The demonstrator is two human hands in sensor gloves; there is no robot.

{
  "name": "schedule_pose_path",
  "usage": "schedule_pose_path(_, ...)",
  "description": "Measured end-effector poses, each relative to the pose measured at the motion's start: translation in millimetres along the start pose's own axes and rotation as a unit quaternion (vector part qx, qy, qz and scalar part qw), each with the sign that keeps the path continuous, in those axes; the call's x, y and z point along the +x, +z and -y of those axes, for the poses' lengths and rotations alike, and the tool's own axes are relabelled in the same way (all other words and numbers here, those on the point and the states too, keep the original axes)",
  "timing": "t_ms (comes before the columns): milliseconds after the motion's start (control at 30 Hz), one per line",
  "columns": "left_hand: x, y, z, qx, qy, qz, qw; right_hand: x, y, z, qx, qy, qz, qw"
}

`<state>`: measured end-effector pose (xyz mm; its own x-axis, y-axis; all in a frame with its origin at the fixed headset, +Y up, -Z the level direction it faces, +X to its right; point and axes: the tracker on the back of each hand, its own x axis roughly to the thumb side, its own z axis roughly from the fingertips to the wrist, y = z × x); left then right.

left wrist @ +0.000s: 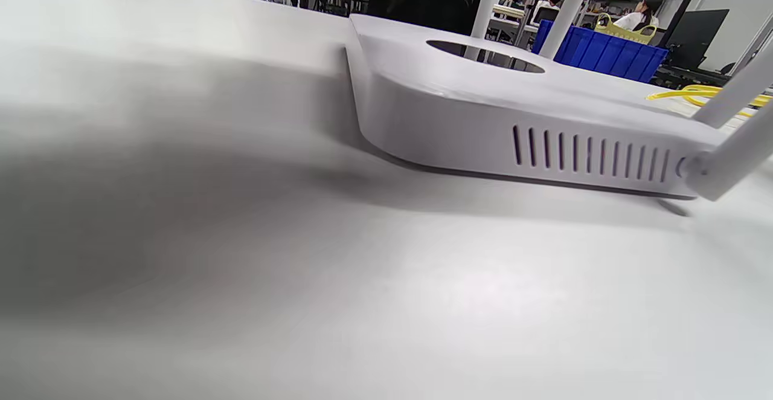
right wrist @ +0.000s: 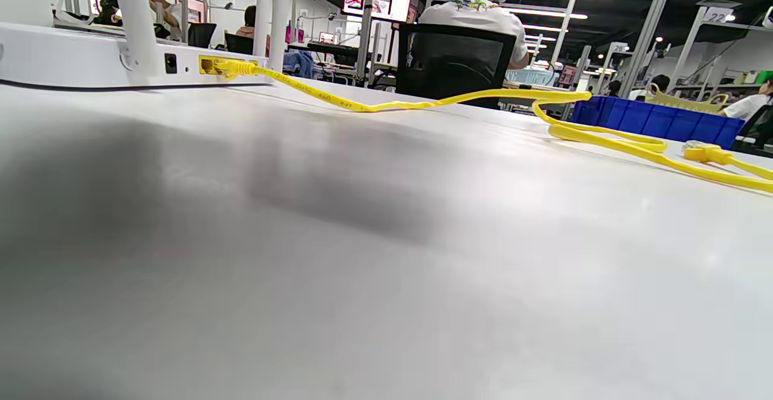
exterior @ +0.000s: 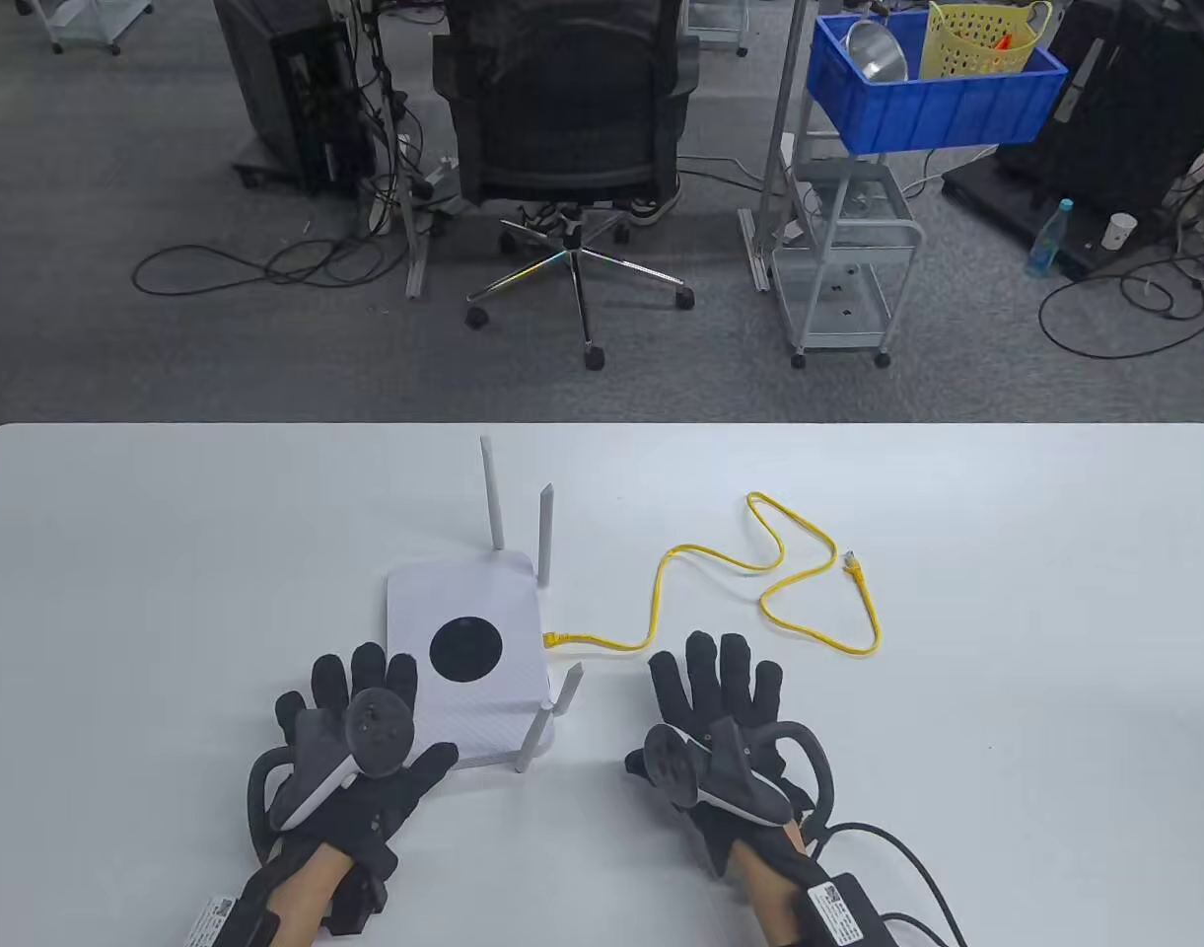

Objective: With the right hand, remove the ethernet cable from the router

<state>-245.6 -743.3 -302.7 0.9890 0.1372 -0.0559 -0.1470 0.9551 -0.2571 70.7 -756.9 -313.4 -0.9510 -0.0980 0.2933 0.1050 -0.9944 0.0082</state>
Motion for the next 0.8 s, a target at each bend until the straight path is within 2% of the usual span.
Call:
schedule_pose_path(433, 2.5, 2.5, -1.2, 0.027, 0.018, 0.018, 0.999, -2.5, 1.2, 1.7, 0.007, -0.002, -0.007, 1.0)
schedule_pose_path(567, 7.1, 12.2, -12.2, 0.069, 0.085, 0.066, 0.992, -2.7, 1.3, 2.5, 0.007, -0.006, -0.008, 1.0)
schedule_pose_path(667, 15.6, 25.1, -23.7, 0.114, 0.136, 0.128, 0.976, -2.5, 1.1, 2.2, 0.006, -0.006, -0.008, 1.0)
schedule_pose_path(733, 25.7, 34.2, -28.5, 0.122, 0.157, 0.185, 0.962, -2.2, 1.0, 2.0, 0.005, -0.007, -0.009, 1.0)
schedule_pose_path(800, 36.6, 39.8, -28.8, 0.118, 0.152, 0.215, 0.957, -2.0, 1.0, 2.1, 0.002, -0.008, -0.009, 1.0)
